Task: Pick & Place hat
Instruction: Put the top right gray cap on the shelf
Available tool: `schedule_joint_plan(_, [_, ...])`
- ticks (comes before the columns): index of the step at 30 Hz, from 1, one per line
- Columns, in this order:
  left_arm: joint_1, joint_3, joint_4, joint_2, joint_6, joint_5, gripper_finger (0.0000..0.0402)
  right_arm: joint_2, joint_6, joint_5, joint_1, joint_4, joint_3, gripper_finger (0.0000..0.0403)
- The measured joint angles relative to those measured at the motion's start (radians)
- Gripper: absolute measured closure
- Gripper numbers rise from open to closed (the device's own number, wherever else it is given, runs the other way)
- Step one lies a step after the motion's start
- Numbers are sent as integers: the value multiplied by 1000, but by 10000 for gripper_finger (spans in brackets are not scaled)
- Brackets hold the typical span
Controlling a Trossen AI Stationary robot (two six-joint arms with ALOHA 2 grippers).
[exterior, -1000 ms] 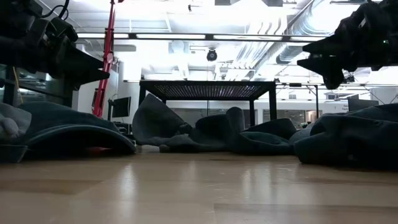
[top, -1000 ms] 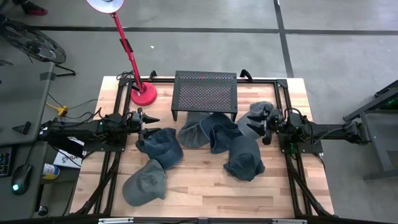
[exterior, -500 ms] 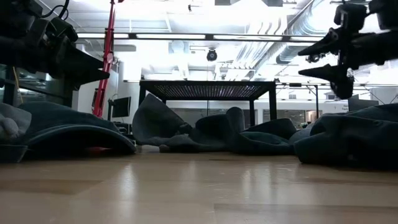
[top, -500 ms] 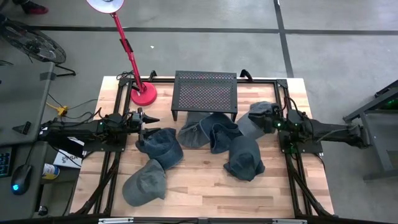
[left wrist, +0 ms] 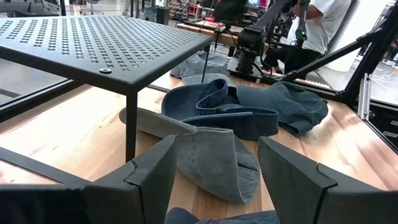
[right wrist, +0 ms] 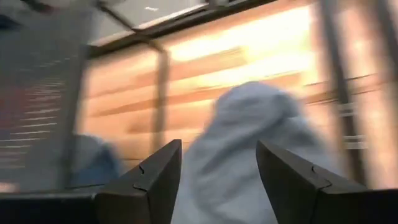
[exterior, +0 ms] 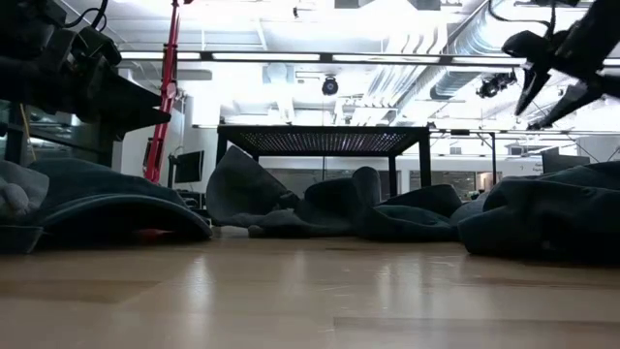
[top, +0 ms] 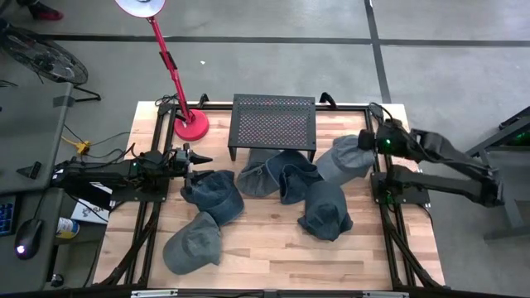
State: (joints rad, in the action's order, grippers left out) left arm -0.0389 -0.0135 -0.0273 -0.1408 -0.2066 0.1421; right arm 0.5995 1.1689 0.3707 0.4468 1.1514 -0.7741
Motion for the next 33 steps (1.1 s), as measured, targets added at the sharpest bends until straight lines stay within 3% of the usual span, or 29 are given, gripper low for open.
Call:
schedule_joint_plan(6, [0,0,0,0,0,0,181,237,-106,-5,98,234,-190,195])
schedule_joint_plan(11, [0,0,0,0,0,0,181,408,-244,-47,180,283,-271,164])
schedule_joint_plan(18, [0,0,0,0,0,0,181,570,-322,-192,269,288,-275,104])
schedule_joint_plan(33, [0,0,0,0,0,0,181,769,-396,-187,433,293,-275,99])
